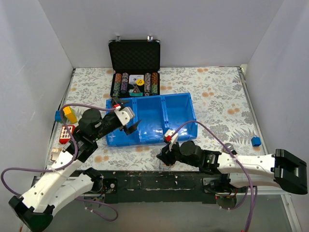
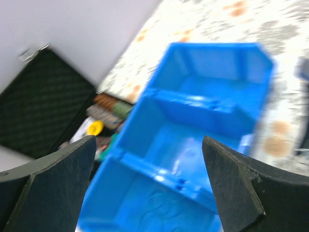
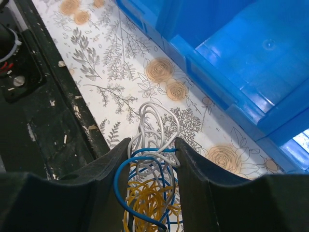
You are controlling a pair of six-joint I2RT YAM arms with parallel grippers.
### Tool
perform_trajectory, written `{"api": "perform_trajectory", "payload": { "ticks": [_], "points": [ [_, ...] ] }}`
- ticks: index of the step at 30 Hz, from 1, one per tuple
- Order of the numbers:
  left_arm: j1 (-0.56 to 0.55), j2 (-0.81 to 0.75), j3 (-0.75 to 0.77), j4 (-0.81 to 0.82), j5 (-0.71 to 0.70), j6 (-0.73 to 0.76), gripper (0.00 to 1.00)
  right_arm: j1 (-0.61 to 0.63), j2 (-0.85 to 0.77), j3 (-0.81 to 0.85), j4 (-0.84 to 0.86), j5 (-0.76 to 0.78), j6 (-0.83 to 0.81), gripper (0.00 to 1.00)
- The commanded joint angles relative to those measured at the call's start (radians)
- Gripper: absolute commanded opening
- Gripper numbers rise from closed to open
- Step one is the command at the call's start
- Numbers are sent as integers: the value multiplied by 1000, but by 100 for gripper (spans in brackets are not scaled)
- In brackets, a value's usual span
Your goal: Untangle the cables
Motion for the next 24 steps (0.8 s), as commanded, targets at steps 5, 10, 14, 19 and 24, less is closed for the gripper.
{"api": "perform_trajectory", "payload": {
  "ticks": [5, 10, 14, 19, 24],
  "points": [
    [-38, 112, -59, -239, 425, 1, 83, 4, -72, 30, 91, -79, -45, 46],
    [-115, 173, -101, -238, 413, 24, 71, 6, -69, 31, 99, -121, -54, 45],
    [-141, 216, -105, -193, 414, -22, 68, 6, -63, 36, 102, -139, -62, 45],
    [-155, 242, -85, -183, 454, -37, 61, 4, -61, 44, 91, -139, -67, 45],
    [-196, 256, -65, -227, 480, -28, 42, 6, -55, 53, 83, -116, -67, 44]
  ]
}}
